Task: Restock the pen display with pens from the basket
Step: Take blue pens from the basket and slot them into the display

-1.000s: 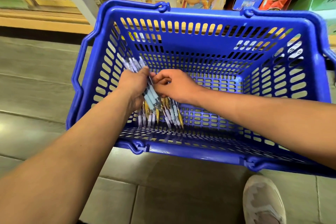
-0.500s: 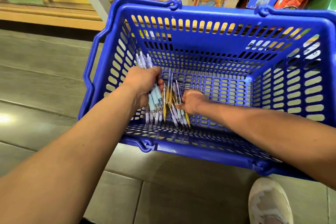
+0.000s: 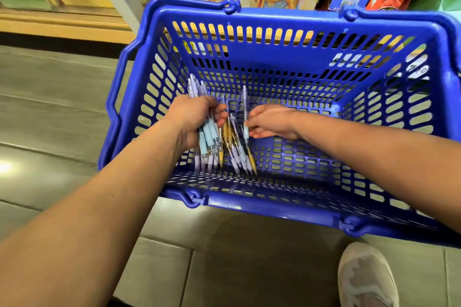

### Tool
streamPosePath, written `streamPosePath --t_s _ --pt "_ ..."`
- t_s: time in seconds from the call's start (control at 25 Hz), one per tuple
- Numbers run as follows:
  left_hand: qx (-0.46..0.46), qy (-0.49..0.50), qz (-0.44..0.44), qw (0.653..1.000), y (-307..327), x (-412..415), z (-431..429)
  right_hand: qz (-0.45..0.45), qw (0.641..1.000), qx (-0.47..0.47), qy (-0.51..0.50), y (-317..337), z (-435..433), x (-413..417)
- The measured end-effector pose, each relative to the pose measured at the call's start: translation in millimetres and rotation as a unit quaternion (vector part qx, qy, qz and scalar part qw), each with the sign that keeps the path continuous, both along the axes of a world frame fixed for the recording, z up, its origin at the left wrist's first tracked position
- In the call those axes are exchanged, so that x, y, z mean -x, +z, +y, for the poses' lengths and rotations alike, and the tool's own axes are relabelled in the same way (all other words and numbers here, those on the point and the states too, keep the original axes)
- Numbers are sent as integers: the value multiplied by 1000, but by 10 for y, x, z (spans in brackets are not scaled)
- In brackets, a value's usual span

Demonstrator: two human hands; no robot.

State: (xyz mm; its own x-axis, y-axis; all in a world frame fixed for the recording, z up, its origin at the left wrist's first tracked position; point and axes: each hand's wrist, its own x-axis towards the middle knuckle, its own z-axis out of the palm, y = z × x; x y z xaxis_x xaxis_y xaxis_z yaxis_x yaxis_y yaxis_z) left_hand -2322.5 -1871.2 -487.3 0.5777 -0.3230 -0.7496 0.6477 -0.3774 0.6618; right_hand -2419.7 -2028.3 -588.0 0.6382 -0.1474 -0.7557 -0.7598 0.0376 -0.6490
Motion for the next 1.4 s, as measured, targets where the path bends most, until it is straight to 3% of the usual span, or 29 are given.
streamPosePath --t_s 0.16,0.32,0.52,0.68,0.76,0.84,0.92,1.0,1.12,1.24,1.4 --pt "-29 -9 -13 999 -8 8 -30 -120 984 -130 7 304 99 -75" --pt "-24 25 -8 999 -59 1 -64 -157 979 -131 -1 446 266 -138" --pt "17 46 6 999 -89 -24 -66 -179 984 -12 14 464 291 -162" --pt "17 37 -14 999 -91 -35 -42 -240 955 150 93 458 323 -95" --pt "25 54 -21 998 -66 -57 -46 -251 960 105 62 427 309 -72" --pt "23 60 -29 998 -51 -70 -52 -202 977 64 39 334 241 -72" --pt "12 54 -37 998 -53 -77 -33 -105 977 148 110 181 159 -24" --pt "8 44 -38 998 -59 -97 1 -25 950 240 197 6 169 65" --pt "6 37 -38 999 -48 -152 51 40 916 302 259 -211 377 115" --pt "13 31 -25 999 -43 -190 95 57 886 368 275 -342 556 77" --pt "7 4 -25 1000 -50 -246 188 45 915 334 221 -356 542 38"
